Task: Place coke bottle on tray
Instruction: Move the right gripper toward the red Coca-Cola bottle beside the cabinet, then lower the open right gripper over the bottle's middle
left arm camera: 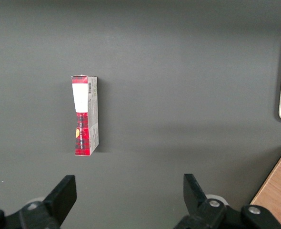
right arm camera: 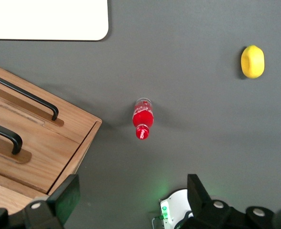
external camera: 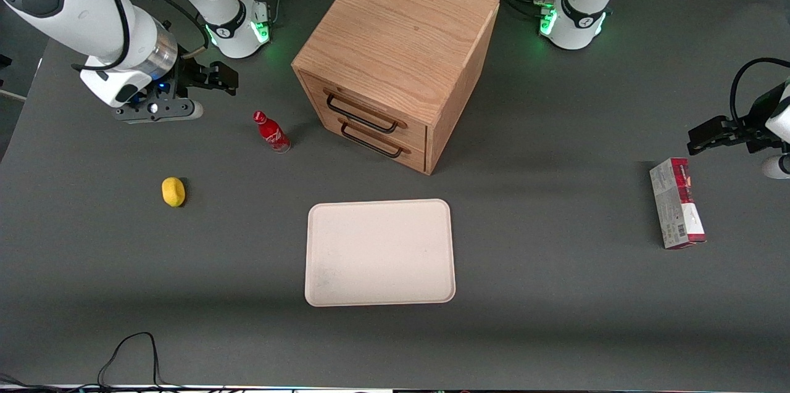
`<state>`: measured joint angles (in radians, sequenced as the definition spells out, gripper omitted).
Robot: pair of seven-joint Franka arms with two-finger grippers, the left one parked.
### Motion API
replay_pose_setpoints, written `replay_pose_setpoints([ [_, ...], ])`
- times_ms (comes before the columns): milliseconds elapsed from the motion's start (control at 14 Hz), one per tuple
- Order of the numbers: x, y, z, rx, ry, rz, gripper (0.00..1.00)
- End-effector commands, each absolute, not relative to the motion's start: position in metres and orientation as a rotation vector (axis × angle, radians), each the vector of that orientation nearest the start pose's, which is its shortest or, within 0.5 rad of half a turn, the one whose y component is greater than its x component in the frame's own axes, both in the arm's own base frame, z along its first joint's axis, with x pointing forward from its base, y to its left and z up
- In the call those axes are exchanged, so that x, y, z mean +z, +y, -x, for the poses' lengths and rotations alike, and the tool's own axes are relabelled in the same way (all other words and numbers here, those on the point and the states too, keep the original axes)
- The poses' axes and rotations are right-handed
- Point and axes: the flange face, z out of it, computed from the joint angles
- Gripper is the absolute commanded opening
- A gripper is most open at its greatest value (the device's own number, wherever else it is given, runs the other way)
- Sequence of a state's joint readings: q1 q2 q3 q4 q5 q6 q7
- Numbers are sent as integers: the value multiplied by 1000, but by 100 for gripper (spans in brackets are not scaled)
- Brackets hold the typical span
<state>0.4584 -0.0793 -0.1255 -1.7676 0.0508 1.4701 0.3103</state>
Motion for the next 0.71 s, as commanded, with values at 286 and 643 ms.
replay_pose_setpoints([
  [286, 528, 152, -435, 303, -13, 3094, 100],
  [643, 450, 166, -424, 234, -50, 3098, 100],
])
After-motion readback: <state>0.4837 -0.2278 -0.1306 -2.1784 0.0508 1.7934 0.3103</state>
